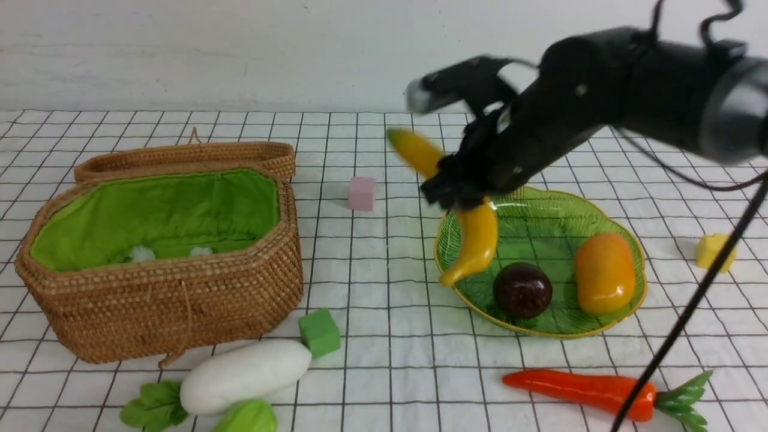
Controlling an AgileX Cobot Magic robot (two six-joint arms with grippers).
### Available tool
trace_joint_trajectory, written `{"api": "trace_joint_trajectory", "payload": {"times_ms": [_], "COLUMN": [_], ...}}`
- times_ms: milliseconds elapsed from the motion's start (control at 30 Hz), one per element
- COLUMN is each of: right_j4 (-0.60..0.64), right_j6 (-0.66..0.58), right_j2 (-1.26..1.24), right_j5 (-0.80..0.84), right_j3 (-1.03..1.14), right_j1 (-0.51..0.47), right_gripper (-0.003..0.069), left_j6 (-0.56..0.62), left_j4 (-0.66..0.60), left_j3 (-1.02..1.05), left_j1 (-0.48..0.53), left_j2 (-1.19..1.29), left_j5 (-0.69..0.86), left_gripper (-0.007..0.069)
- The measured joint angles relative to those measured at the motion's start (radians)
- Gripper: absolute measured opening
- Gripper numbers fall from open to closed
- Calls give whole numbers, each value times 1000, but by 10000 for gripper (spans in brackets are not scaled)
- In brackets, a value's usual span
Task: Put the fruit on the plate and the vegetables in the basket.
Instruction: Use the right arm to grab a banana and put it into the right plate
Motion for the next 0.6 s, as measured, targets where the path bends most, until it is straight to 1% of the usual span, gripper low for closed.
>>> {"api": "trace_joint_trajectory", "payload": {"times_ms": [33, 100, 133, 167, 267, 367, 400, 467, 567, 600], "right_j4": [-9, -19, -21, -30, -33, -24, -17, -2, 27, 38], "right_j6": [76, 138, 144, 178, 240, 273, 274, 272, 231, 211], "right_j2": [6, 27, 34, 62, 119, 146, 146, 144, 130, 116], "right_j5": [-15, -8, -5, 8, 47, 86, 100, 131, 185, 212], "right_j3": [-6, -6, -6, -6, -6, -6, -6, -13, -24, -23], "right_j1": [-58, -106, -111, -140, -186, -223, -231, -236, -235, -234], "right_gripper": [319, 319, 319, 319, 319, 322, 337, 393, 538, 609], "left_j6": [0, 0, 0, 0, 0, 0, 0, 0, 0, 0], "left_j4": [0, 0, 0, 0, 0, 0, 0, 0, 0, 0], "left_j3": [0, 0, 0, 0, 0, 0, 0, 0, 0, 0], "left_j1": [0, 0, 0, 0, 0, 0, 0, 0, 0, 0], "left_j2": [0, 0, 0, 0, 0, 0, 0, 0, 0, 0], "left_j5": [0, 0, 0, 0, 0, 0, 0, 0, 0, 0], "left_gripper": [239, 239, 239, 239, 239, 239, 239, 239, 239, 239]}}
